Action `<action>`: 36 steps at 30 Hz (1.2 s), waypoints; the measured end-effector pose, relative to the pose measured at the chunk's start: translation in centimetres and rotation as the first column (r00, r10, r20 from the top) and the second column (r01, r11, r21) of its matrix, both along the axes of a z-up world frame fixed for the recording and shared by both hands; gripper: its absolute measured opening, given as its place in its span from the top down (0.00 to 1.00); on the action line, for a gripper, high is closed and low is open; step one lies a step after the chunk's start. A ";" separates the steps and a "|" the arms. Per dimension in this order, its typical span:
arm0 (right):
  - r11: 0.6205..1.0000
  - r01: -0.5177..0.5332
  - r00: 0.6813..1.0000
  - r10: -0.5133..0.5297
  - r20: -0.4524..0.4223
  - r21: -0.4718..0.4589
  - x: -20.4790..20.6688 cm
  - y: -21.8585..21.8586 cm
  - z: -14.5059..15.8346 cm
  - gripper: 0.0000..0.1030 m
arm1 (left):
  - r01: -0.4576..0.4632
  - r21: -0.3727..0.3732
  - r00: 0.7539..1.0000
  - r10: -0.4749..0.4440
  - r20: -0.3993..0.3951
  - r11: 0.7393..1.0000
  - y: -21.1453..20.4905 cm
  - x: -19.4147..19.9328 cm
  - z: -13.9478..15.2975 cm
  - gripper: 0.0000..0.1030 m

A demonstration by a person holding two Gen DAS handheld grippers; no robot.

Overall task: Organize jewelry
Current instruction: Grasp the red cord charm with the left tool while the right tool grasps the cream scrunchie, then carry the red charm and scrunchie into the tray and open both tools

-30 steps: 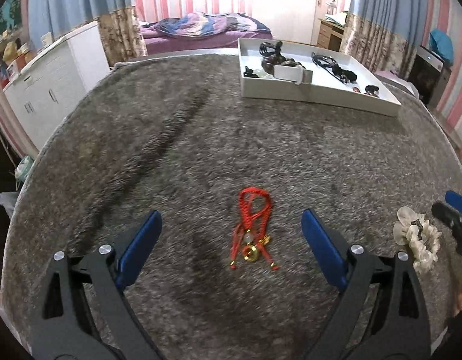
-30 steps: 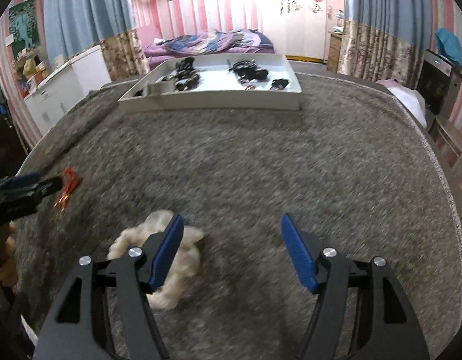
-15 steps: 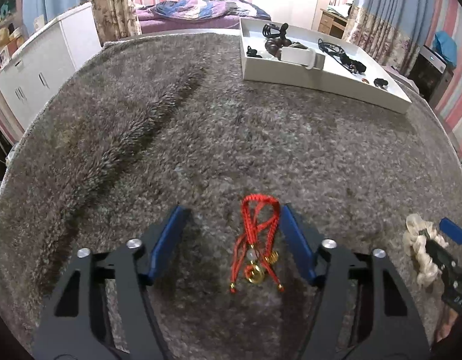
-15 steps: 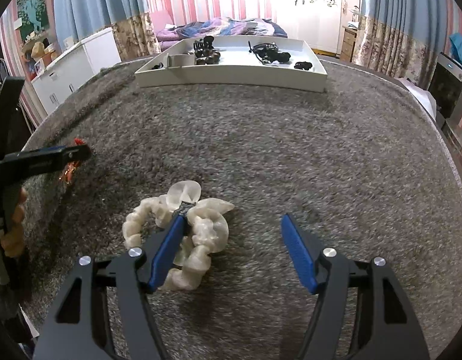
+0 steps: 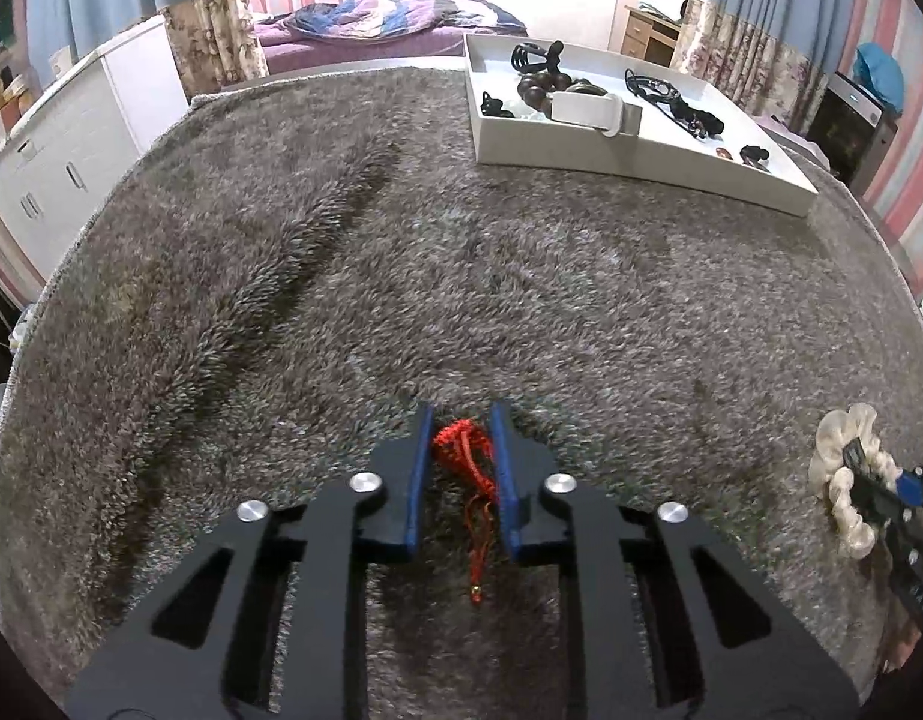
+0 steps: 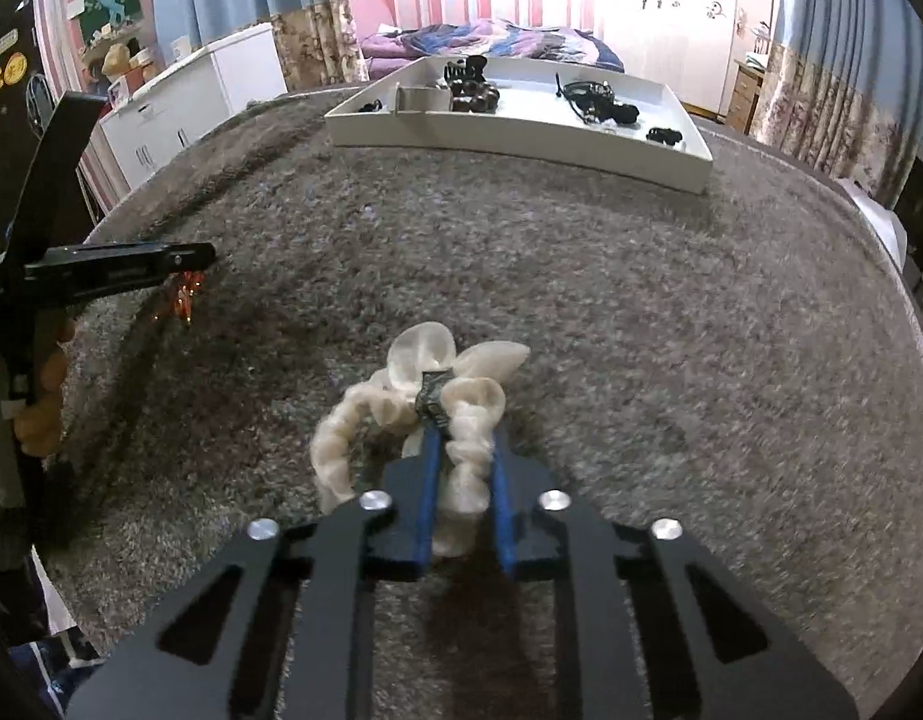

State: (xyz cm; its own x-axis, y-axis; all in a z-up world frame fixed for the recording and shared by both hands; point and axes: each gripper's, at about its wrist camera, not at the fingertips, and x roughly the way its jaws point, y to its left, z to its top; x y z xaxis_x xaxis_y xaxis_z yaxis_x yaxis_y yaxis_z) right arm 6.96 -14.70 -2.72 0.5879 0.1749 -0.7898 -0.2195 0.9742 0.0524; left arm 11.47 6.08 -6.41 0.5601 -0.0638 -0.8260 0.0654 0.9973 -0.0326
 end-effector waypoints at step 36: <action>0.968 0.241 0.953 -0.251 0.168 0.075 23.0 -7.9 6.5 0.92 | 0.108 -0.153 0.986 -0.086 0.140 0.982 -14.1 16.7 10.1 0.97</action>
State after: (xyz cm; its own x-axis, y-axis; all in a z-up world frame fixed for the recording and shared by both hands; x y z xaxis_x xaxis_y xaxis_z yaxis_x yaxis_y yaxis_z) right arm 29.97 -22.60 3.73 0.7461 0.0459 -0.6643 0.0165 0.9960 0.0874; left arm 28.12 -8.05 3.70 0.6487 -0.2477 -0.7196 0.1758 0.9687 -0.1750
